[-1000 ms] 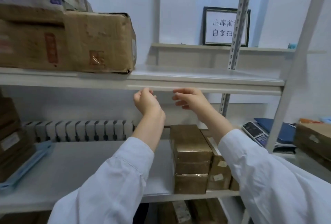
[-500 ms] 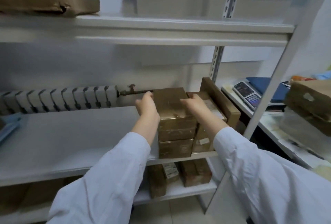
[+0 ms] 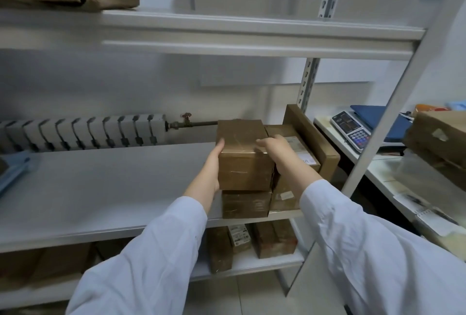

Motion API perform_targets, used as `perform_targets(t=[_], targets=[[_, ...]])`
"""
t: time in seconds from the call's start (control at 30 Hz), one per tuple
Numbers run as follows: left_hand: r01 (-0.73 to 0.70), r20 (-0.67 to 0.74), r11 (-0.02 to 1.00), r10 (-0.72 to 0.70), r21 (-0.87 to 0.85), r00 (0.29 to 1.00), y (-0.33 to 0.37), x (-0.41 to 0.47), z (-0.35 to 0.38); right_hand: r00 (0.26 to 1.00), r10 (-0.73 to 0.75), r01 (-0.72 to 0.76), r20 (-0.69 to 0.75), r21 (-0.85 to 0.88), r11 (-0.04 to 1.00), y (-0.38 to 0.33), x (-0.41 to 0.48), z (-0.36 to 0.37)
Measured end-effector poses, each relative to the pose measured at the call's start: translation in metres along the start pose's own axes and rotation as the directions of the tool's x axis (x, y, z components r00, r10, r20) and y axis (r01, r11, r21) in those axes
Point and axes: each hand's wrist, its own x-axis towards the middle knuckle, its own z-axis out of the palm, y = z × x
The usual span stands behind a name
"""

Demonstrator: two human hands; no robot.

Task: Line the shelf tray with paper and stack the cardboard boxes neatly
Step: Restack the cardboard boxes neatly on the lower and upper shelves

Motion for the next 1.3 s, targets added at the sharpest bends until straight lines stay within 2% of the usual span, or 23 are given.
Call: perform_targets(t=[0.13, 0.2, 0.4, 0.53, 0.6, 0.67, 0.77, 0.83, 0.93, 1.07, 1.2, 1.3], targets=[[-0.050, -0.011, 0.998, 0.050, -0.028, 0.999, 0.016, -0.017, -0.008, 0.995, -0.091, 0.090, -0.035, -0.019, 0.996, -0.018, -0.019, 0.005], [-0.122, -0.011, 0.992, 0.122, -0.021, 0.992, 0.029, -0.034, -0.017, 0.990, -0.135, 0.134, -0.035, -0.014, 0.991, -0.033, -0.032, 0.006], [-0.355, 0.026, 0.920, 0.356, 0.167, 0.934, 0.056, -0.078, -0.051, 0.949, -0.306, 0.305, -0.074, -0.025, 0.952, -0.074, -0.071, 0.006], [-0.404, -0.002, 0.861, 0.425, 0.309, 0.905, 0.073, -0.109, -0.083, 0.918, -0.385, 0.376, -0.099, -0.098, 0.921, -0.105, -0.105, 0.011], [-0.407, 0.013, 0.859, 0.424, 0.311, 0.906, 0.083, -0.124, -0.097, 0.903, -0.421, 0.402, -0.085, -0.181, 0.898, -0.119, -0.120, 0.010], [-0.429, 0.010, 0.814, 0.462, 0.392, 0.887, 0.093, -0.144, -0.112, 0.896, -0.441, 0.418, -0.050, -0.237, 0.877, -0.134, -0.135, 0.011], [-0.461, 0.019, 0.687, 0.547, 0.562, 0.837, 0.107, -0.174, -0.134, 0.885, -0.466, 0.449, -0.008, -0.253, 0.857, -0.161, -0.163, 0.013], [-0.472, 0.044, 0.653, 0.559, 0.592, 0.828, 0.116, -0.195, -0.144, 0.867, -0.498, 0.483, 0.005, -0.255, 0.838, -0.178, -0.178, 0.011], [-0.503, 0.083, 0.602, 0.587, 0.620, 0.805, 0.130, -0.232, -0.158, 0.838, -0.545, 0.527, 0.011, -0.270, 0.806, -0.205, -0.210, 0.004], [-0.586, 0.126, 0.519, 0.672, 0.622, 0.730, 0.151, -0.275, -0.168, 0.811, -0.585, 0.570, 0.000, -0.227, 0.790, -0.241, -0.245, -0.014], [-0.684, 0.174, 0.468, 0.741, 0.560, 0.649, 0.170, -0.314, -0.164, 0.731, -0.677, 0.630, -0.084, -0.298, 0.717, -0.276, -0.287, -0.036], [-0.756, 0.191, 0.429, 0.794, 0.495, 0.577, 0.181, -0.336, -0.160, 0.641, -0.748, 0.680, -0.174, -0.322, 0.658, -0.292, -0.316, -0.052]])
